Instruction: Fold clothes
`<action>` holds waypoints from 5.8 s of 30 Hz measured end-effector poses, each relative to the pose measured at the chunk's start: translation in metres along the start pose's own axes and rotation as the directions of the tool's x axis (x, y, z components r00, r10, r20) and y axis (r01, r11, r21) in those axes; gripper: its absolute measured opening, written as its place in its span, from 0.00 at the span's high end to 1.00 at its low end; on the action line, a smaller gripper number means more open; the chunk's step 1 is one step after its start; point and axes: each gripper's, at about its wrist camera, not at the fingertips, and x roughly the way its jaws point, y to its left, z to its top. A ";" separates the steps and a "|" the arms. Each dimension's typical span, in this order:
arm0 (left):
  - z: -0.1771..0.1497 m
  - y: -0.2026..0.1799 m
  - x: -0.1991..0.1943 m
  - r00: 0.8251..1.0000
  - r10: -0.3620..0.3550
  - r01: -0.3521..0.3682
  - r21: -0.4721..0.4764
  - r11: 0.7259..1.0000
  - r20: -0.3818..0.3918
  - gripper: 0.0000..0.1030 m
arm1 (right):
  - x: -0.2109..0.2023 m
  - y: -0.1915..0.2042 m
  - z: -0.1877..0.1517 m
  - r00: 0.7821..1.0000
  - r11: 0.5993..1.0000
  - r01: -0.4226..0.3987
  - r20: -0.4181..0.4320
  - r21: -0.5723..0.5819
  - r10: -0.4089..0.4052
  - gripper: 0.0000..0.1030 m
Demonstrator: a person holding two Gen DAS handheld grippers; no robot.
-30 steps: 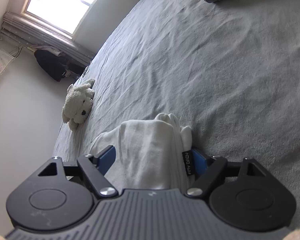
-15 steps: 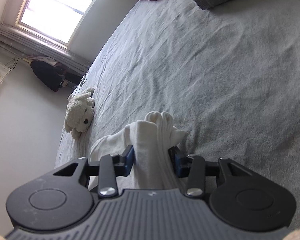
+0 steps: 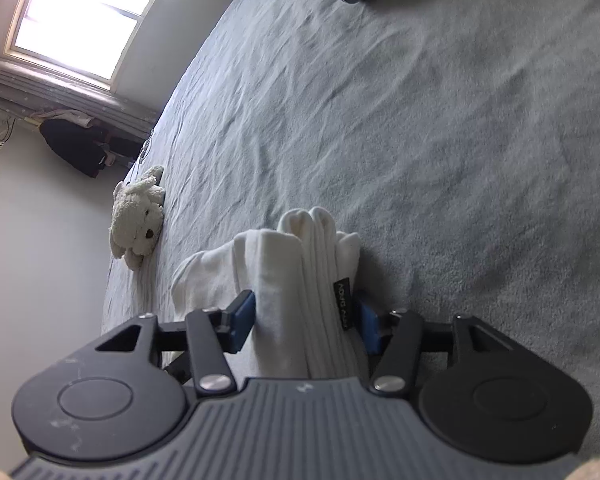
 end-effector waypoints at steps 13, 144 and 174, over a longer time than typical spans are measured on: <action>-0.002 0.017 0.001 0.993 -0.113 0.114 -0.051 0.992 0.020 0.52 | 0.010 0.011 -0.016 0.997 0.997 -0.034 0.065 -0.066 0.039 0.56; 0.047 -0.331 0.184 0.990 0.139 -0.125 0.677 0.725 0.034 0.09 | -0.104 0.003 0.198 0.713 0.882 0.472 0.594 -0.012 -0.374 0.15; -0.013 -0.299 0.126 0.930 0.339 -0.343 0.678 0.650 0.145 0.01 | -0.153 -0.006 0.107 0.782 0.869 0.485 0.492 -0.098 -0.382 0.00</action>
